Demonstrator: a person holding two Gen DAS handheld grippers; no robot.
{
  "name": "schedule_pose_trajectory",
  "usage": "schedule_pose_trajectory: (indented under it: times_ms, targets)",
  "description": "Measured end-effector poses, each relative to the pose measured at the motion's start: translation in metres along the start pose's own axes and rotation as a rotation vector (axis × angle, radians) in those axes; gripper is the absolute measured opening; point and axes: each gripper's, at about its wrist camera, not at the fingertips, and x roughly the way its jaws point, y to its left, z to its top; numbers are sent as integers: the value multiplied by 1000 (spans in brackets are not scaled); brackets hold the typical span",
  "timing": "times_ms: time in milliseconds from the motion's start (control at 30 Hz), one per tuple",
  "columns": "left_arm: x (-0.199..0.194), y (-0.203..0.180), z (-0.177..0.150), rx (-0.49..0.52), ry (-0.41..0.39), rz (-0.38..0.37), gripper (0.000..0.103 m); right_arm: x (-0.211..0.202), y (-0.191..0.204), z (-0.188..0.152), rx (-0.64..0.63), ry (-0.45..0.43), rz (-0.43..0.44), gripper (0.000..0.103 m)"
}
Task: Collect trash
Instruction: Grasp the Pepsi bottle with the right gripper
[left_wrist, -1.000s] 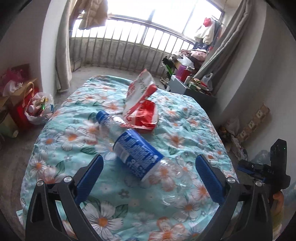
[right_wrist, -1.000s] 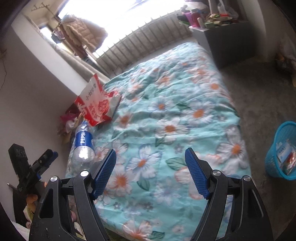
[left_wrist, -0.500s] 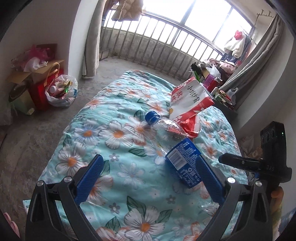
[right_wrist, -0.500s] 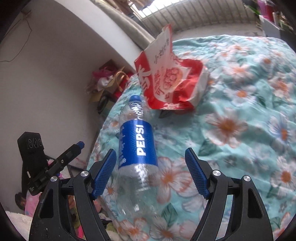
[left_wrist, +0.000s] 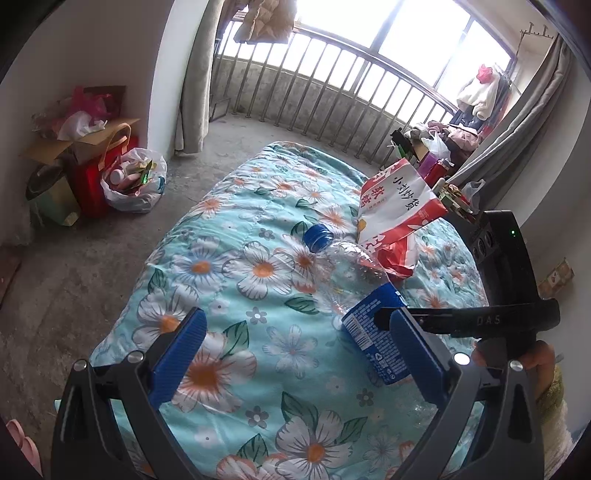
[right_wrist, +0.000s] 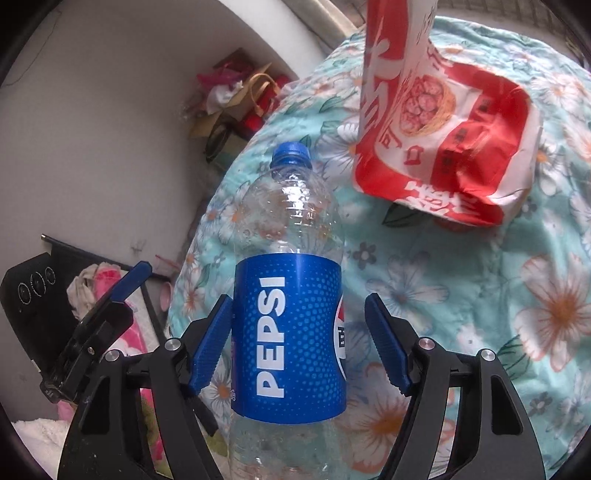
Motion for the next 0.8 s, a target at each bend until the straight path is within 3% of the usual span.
schedule_pose_trajectory:
  times_ms: [100, 267, 500, 733, 800]
  targets:
    - [0, -2, 0, 8, 0, -5, 97, 5, 5, -5, -12, 13, 19, 57]
    - [0, -5, 5, 20, -7, -7, 97, -8, 7, -22, -23, -6, -2, 56]
    - [20, -10, 20, 7, 12, -35, 97, -44, -2, -89, -36, -49, -69, 56]
    - [70, -30, 53, -49, 77, -143, 97, -95, -42, -142, 150, -188, -153, 56]
    - [87, -36, 65, -64, 91, -173, 93, -109, -58, -154, 206, -237, -179, 56]
